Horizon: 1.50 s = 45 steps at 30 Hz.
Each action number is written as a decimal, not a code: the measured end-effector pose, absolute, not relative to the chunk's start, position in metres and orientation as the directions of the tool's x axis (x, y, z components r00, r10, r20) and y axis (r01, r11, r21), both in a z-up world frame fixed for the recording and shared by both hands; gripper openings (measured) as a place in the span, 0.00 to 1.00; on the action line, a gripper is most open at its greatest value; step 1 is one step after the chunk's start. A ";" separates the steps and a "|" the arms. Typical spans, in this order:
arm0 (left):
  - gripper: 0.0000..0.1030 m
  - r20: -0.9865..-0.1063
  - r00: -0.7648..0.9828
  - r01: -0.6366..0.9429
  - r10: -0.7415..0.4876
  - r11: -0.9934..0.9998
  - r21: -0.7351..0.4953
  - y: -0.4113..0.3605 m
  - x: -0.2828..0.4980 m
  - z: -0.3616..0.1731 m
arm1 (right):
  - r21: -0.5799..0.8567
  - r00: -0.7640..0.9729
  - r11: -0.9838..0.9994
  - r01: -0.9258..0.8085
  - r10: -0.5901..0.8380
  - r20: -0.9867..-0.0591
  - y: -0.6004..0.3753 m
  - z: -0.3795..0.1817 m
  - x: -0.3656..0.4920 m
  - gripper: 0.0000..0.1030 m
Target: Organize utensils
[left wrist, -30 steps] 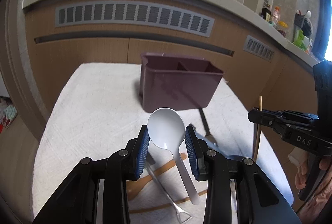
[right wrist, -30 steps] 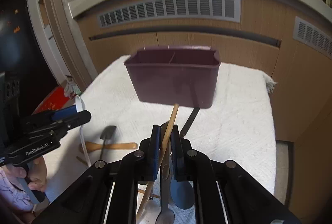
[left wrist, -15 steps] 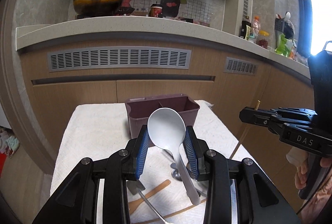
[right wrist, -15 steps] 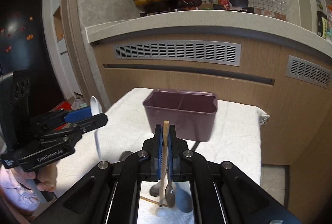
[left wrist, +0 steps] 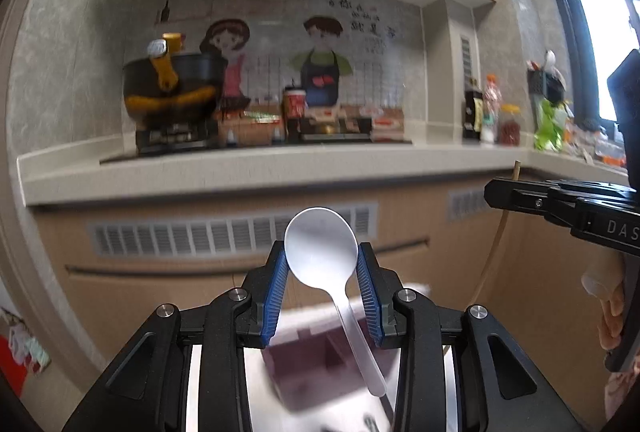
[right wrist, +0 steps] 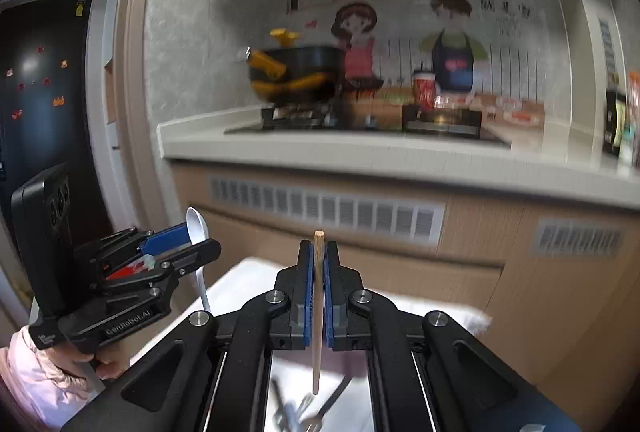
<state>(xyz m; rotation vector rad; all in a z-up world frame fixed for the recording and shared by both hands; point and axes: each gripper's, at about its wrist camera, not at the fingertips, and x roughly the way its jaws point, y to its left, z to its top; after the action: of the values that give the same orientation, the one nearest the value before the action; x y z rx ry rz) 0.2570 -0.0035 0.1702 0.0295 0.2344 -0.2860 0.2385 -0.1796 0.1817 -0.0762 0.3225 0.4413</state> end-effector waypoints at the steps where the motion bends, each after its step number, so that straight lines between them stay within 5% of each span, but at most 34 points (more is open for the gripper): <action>1: 0.35 -0.227 0.935 0.280 -0.273 0.960 -0.002 -0.004 0.266 0.170 | -0.012 0.864 0.907 -0.420 0.396 -0.310 -0.178 0.187 0.250 0.03; 9: 0.35 -0.305 0.927 0.224 -0.218 0.974 -0.016 -0.012 0.344 0.122 | -0.017 0.871 0.931 -0.363 0.333 -0.362 -0.167 0.162 0.329 0.04; 20: 0.36 -0.528 0.816 0.217 -0.234 0.972 -0.094 -0.014 0.387 0.022 | 0.059 0.745 0.927 -0.370 0.335 -0.577 -0.165 0.059 0.388 0.08; 23: 0.45 -0.538 0.808 0.208 -0.239 0.971 -0.120 -0.009 0.381 0.018 | 0.055 0.728 0.924 -0.379 0.334 -0.598 -0.164 0.049 0.388 0.28; 30: 0.62 -0.535 0.817 0.165 -0.216 0.976 -0.143 0.009 0.338 0.024 | -0.054 0.810 0.945 -0.323 0.247 -0.532 -0.168 0.053 0.352 0.98; 34: 0.66 -0.561 0.800 0.140 -0.213 0.975 -0.170 0.022 0.309 0.016 | -0.203 0.857 0.946 -0.255 0.123 -0.500 -0.165 0.044 0.319 1.00; 42: 0.69 -0.668 0.711 0.110 -0.218 0.973 -0.201 0.040 0.257 -0.025 | -0.153 0.716 0.948 -0.279 0.099 -0.691 -0.163 -0.024 0.302 1.00; 44: 0.69 -0.685 0.696 0.099 -0.215 0.974 -0.205 0.045 0.244 -0.034 | -0.067 0.640 0.948 -0.310 0.156 -0.753 -0.165 -0.044 0.307 0.91; 45: 0.69 -0.695 0.688 0.090 -0.209 0.975 -0.205 0.047 0.239 -0.039 | -0.026 0.598 0.951 -0.309 0.173 -0.783 -0.165 -0.055 0.311 0.72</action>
<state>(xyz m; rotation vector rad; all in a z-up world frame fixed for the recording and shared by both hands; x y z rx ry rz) 0.2386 0.0472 -0.0387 -0.1591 0.7958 -0.1681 0.3111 -0.1649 -0.0551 -0.1649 0.8883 0.2806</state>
